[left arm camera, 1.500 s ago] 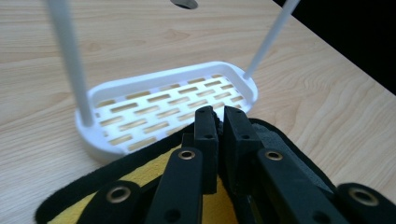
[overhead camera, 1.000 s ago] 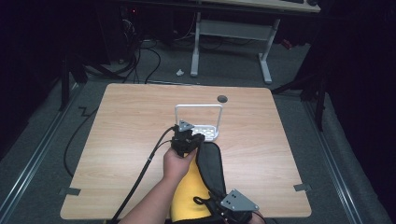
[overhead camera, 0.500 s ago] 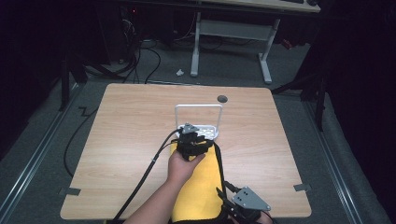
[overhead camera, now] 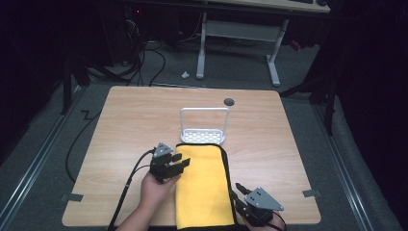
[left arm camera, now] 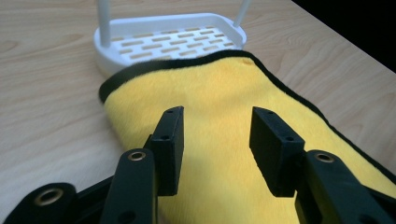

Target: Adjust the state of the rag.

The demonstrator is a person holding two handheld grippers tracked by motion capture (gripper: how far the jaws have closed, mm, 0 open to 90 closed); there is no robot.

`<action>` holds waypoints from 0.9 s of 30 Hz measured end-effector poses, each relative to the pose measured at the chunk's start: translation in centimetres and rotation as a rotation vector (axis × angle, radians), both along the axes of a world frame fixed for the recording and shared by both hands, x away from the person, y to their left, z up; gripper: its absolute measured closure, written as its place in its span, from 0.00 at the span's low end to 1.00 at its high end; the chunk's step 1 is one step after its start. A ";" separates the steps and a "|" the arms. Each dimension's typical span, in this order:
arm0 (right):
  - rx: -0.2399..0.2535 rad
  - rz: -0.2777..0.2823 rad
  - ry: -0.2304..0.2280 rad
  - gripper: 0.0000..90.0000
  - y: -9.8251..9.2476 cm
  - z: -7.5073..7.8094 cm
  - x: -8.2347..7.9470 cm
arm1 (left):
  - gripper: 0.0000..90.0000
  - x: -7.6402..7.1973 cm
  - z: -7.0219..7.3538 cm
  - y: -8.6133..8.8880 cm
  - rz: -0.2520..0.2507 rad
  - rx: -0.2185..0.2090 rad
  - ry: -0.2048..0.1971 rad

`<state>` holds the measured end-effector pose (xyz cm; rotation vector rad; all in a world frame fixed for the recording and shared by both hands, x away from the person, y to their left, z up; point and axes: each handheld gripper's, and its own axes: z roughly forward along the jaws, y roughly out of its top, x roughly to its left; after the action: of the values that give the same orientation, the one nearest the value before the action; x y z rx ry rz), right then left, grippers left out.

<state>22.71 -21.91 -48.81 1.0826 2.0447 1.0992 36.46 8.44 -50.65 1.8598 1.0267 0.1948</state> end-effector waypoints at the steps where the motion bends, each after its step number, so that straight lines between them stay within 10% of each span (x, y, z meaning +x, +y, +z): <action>1: 0.003 -0.001 0.006 0.77 0.0 -0.1 0.1 | 0.62 -0.5 -0.1 0.4 -0.003 0.008 0.005; 10: -0.015 -0.004 0.042 0.77 0.2 -0.9 0.8 | 0.60 -4.5 -1.4 2.2 -0.020 0.035 -0.005; 19: 0.073 -0.045 0.143 0.82 -0.4 -1.9 4.3 | 0.55 -4.1 -2.3 1.9 -0.050 0.050 0.027; 27: 0.005 -0.086 0.199 0.83 0.8 -3.0 8.1 | 0.55 -3.5 -1.9 0.0 -0.079 0.072 0.001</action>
<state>30.82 -21.10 -51.86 1.3157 2.1248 0.9879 32.98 8.46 -52.51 1.9615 0.9559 0.1863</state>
